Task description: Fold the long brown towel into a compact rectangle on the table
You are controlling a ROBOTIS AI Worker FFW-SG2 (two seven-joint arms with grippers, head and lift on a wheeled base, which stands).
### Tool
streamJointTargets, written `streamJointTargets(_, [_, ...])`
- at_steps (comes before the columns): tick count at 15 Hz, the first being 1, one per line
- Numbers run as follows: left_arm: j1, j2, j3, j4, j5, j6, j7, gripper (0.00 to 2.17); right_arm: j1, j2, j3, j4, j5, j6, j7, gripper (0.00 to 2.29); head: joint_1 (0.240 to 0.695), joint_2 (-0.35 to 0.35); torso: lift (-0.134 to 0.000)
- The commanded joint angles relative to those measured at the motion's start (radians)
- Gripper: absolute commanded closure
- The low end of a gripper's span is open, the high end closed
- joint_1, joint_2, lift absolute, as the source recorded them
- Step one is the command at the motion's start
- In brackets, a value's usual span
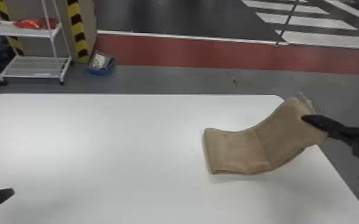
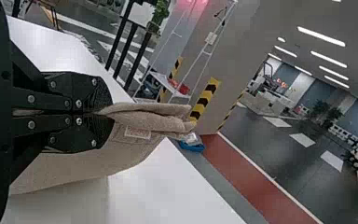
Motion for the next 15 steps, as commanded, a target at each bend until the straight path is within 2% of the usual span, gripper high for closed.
streamJointTargets(1, [0.0,-0.006,-0.007,-0.006,0.001,0.004,0.002,0.15,0.005,0.034,0.056,-0.022,0.014,0.002,-0.005,1.15,0.695,-0.17,-0.125])
streamJointTargets(5, [0.002,-0.006,-0.006,-0.006,-0.001,0.004,0.002,0.15,-0.027,0.128,0.167,-0.024,0.08,0.002,-0.028,1.15,0.695,-0.116,-0.125])
streamJointTargets(6, [0.005,-0.006,-0.004,-0.005,-0.001,0.004,0.002,0.15,-0.036,0.145,0.18,-0.022,0.087,0.002,-0.036,1.15,0.695,-0.078,-0.125])
streamJointTargets(8, [0.006,-0.006,-0.003,-0.002,0.001,0.004,0.002,0.15,-0.05,0.173,0.208,-0.021,0.106,0.002,-0.042,1.15,0.695,-0.046,-0.125])
streamJointTargets(15, [0.005,-0.006,0.001,0.012,0.001,-0.008,0.003,0.15,-0.036,0.223,0.337,-0.021,0.162,0.002,-0.06,1.14,0.695,0.054,-0.125])
